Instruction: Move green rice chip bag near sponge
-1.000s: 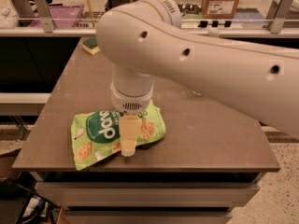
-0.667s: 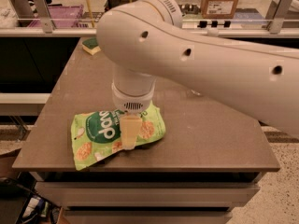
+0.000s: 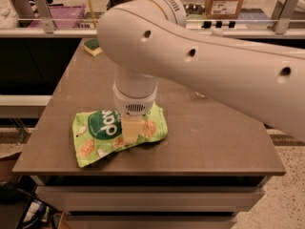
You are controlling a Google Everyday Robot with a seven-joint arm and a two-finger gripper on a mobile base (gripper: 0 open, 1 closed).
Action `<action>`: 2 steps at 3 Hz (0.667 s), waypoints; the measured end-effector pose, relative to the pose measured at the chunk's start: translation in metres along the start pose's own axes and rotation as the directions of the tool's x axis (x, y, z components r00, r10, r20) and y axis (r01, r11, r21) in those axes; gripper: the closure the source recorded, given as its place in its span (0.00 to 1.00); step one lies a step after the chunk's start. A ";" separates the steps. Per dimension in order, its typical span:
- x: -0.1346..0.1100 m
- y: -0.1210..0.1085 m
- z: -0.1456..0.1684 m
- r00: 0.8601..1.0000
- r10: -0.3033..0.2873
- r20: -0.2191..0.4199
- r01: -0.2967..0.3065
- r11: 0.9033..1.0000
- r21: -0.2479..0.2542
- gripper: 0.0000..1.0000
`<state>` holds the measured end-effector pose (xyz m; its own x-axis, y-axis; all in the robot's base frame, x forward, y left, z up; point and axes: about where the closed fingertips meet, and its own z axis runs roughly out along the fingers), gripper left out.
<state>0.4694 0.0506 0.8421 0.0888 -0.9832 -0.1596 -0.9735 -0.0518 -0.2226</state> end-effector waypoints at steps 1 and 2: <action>0.000 0.000 -0.001 1.000 -0.001 0.000 0.001 1.000 0.003 0.88; 0.000 0.001 -0.003 1.000 -0.002 -0.001 0.002 1.000 0.006 1.00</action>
Offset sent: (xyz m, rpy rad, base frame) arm -0.0006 -0.0001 0.0013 -0.0002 -0.0030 0.0002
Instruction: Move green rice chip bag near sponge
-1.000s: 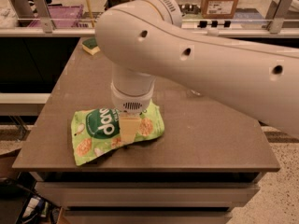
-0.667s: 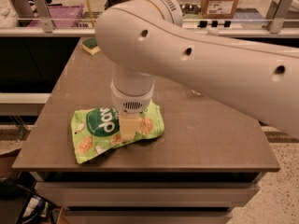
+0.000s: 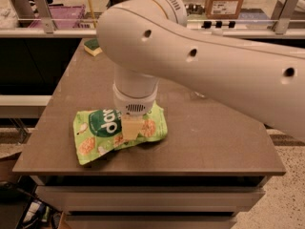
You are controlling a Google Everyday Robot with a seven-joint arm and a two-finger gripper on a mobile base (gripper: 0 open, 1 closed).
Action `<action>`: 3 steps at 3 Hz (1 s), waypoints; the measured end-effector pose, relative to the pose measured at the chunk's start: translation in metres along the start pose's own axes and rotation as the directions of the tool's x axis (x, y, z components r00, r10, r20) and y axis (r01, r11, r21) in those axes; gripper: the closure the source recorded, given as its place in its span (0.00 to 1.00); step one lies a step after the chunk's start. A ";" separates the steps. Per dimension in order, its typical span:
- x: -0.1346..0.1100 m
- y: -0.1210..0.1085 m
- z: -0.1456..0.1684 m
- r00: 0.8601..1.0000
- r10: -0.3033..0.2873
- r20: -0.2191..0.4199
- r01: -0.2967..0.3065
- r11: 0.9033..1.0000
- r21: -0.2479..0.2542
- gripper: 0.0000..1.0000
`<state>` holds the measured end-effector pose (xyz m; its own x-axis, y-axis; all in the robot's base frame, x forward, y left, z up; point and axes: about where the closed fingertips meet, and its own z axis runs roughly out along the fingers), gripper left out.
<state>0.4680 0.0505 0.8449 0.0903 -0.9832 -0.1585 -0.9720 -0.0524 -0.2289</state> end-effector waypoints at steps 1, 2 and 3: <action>0.000 -0.010 -0.009 1.000 -0.013 0.009 0.013 1.000 0.014 1.00; 0.002 -0.032 -0.025 0.999 -0.028 0.029 0.026 0.999 0.047 1.00; 0.008 -0.064 -0.039 0.996 -0.031 0.083 0.023 0.996 0.091 1.00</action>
Offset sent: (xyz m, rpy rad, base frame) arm 0.0549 -0.0093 0.0563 0.0572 -0.0877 0.0436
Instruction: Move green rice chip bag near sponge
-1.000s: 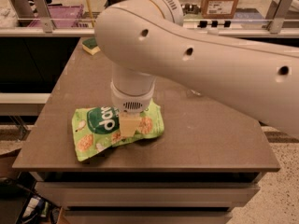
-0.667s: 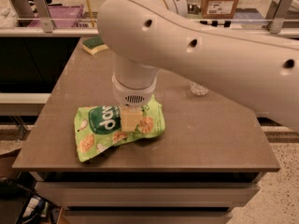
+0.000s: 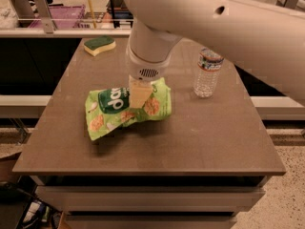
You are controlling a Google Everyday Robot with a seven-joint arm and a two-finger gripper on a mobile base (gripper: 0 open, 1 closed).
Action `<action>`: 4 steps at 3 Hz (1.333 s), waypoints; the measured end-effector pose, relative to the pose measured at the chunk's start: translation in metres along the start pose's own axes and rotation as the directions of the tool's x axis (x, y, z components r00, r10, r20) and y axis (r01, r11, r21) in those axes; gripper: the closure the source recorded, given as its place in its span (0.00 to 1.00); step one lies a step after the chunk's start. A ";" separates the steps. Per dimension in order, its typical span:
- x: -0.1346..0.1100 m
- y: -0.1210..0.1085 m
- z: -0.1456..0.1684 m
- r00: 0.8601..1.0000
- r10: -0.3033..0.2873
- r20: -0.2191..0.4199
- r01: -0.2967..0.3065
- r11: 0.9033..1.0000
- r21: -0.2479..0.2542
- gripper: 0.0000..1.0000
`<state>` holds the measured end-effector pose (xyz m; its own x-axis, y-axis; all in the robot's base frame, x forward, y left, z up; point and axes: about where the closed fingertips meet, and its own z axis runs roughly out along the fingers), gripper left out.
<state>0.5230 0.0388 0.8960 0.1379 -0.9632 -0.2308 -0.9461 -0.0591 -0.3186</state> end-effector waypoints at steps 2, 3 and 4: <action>0.016 -0.059 -0.009 0.987 -0.006 0.159 -0.011 0.994 0.107 1.00; 0.020 -0.089 -0.015 0.979 -0.022 0.202 -0.007 0.990 0.144 1.00; 0.018 -0.118 -0.024 0.977 -0.042 0.209 0.007 0.987 0.161 1.00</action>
Offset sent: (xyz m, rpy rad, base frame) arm 0.0915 -0.0226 0.0396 0.2743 -0.1584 0.0401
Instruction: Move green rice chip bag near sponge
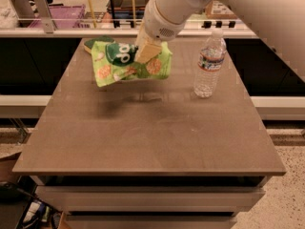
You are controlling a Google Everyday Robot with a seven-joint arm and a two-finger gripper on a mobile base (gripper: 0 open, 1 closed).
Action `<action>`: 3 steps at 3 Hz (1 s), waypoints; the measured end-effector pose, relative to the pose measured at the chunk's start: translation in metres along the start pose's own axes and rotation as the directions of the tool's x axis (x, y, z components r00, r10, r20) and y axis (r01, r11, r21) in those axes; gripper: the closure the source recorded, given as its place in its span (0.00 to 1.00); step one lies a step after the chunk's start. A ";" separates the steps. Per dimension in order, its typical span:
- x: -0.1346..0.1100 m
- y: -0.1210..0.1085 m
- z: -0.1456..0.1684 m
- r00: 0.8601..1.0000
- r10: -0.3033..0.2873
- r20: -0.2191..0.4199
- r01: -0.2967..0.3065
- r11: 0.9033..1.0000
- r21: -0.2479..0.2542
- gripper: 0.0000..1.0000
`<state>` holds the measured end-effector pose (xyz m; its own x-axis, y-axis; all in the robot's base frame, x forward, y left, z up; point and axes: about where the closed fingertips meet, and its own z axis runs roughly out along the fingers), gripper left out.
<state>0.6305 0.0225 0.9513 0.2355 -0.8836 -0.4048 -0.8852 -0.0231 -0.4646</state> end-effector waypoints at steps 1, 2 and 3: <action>0.001 -0.028 0.001 1.000 -0.014 0.023 0.014 1.000 0.009 1.00; 0.006 -0.051 0.008 0.998 -0.016 0.063 0.014 1.000 0.025 1.00; 0.017 -0.066 0.022 0.993 0.004 0.114 -0.009 0.999 0.049 1.00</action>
Offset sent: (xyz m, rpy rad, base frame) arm 0.0867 -0.0075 0.0181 0.1250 -0.0540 0.0420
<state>0.7022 0.0190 0.9578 0.2767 -0.8244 -0.4938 -0.8666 0.0080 -0.4989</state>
